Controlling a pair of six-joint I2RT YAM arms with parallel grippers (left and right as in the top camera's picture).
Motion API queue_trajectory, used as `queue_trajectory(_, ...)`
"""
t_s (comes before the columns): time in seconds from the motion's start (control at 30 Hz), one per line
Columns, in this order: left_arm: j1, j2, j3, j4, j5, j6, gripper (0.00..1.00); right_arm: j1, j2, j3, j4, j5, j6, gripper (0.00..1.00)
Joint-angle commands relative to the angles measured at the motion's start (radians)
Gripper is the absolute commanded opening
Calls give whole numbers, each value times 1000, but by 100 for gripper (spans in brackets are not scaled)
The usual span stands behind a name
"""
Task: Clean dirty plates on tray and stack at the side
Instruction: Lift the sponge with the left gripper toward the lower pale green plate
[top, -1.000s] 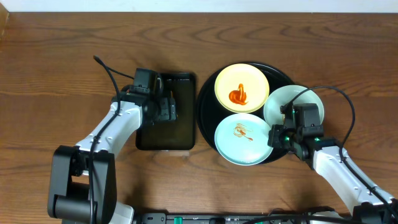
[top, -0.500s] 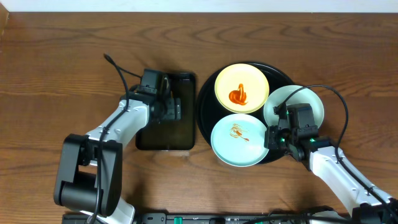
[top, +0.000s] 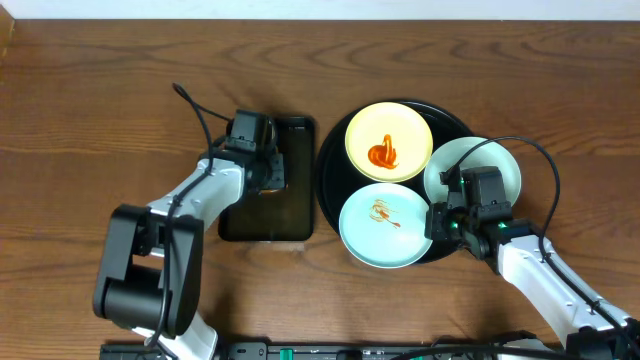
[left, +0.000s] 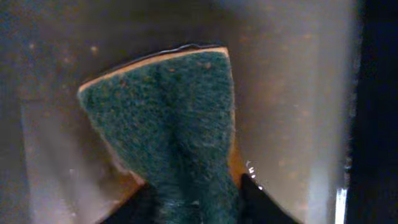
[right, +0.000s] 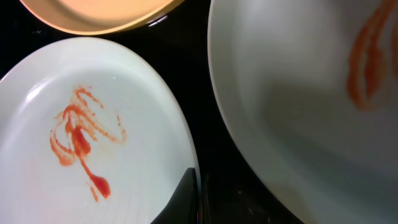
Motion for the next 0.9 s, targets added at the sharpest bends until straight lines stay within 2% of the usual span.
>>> queue_trajectory(0.0, -3, 34, 2, -10, -33, -2, 22, 12, 7, 0, -8, 2, -12, 1)
queue_trajectory(0.03, -3, 33, 2, -10, -40, -2, 15, 12, 7, 0, -10, 2, -12, 1)
queue_trajectory(0.1, -2, 29, 2, -9, -40, -2, 8, 12, 7, 0, -13, 2, -12, 1)
queue_trajectory(0.43, -2, -64, 5, -14, -39, -2, 7, 12, 7, 0, -13, 3, -13, 1)
queue_trajectory(0.87, -2, -203, 5, -97, -39, -2, 8, 12, 7, 0, -13, 2, -24, 1)
